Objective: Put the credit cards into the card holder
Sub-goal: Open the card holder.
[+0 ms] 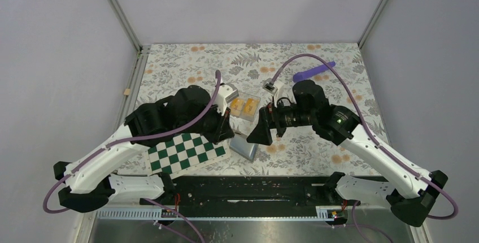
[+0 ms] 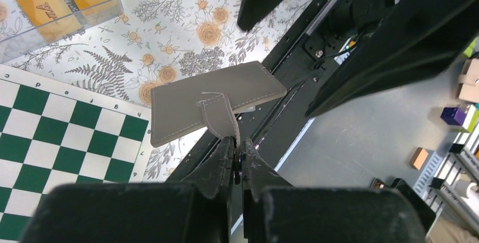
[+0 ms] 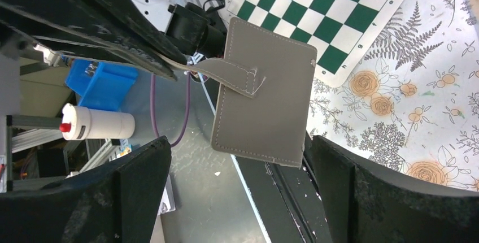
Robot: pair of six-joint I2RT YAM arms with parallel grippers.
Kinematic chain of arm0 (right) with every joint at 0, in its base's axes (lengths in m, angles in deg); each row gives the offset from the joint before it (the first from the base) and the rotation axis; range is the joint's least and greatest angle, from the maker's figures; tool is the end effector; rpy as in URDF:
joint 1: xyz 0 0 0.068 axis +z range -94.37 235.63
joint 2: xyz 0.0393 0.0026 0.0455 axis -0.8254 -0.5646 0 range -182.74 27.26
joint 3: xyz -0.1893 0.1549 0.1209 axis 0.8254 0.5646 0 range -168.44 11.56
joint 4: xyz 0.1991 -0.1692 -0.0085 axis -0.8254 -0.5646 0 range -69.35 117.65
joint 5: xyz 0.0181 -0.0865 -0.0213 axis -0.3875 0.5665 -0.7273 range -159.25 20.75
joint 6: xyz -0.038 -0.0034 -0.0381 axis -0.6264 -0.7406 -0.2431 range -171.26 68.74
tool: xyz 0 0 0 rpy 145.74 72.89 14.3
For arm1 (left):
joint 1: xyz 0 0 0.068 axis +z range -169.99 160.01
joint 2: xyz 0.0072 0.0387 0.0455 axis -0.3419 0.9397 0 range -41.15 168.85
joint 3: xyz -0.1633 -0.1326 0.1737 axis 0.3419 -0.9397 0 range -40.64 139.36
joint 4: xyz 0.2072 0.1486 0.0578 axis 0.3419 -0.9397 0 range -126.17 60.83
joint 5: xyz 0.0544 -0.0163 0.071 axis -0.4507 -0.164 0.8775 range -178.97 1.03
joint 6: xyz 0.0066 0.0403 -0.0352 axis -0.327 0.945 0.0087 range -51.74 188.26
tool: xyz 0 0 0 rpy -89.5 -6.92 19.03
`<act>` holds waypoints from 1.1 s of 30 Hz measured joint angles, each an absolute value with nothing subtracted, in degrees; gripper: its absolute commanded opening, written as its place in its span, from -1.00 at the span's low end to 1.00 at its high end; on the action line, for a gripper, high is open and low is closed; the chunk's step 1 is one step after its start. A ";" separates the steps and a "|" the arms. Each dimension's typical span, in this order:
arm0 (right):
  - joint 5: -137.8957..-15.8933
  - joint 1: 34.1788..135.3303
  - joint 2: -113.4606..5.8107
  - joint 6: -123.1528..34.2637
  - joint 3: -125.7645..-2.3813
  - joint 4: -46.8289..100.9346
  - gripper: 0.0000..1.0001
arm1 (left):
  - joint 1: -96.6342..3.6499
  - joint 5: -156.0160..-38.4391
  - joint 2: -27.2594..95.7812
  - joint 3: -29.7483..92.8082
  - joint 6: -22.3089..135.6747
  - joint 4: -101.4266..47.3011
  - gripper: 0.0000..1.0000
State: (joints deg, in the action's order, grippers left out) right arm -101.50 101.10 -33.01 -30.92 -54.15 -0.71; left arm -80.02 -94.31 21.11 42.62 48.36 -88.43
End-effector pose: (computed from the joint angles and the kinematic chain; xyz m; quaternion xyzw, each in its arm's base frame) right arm 0.1429 0.1724 0.3852 -0.3240 0.7481 0.4827 0.3199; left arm 0.0922 -0.1665 0.4231 0.3274 0.8373 -0.3121 0.3071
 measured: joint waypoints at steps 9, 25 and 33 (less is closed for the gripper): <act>-96.83 105.67 -35.44 -32.69 -54.15 -0.67 0.95 | -78.14 -95.43 24.74 45.03 44.67 -88.30 -1.00; -86.27 109.45 -37.08 -35.99 -54.48 -0.23 -0.66 | -73.51 -104.01 26.49 46.78 40.14 -86.64 -1.00; -83.19 109.80 -37.63 -33.15 -55.73 -0.38 -1.00 | -71.32 -103.80 25.59 46.34 38.94 -85.24 0.88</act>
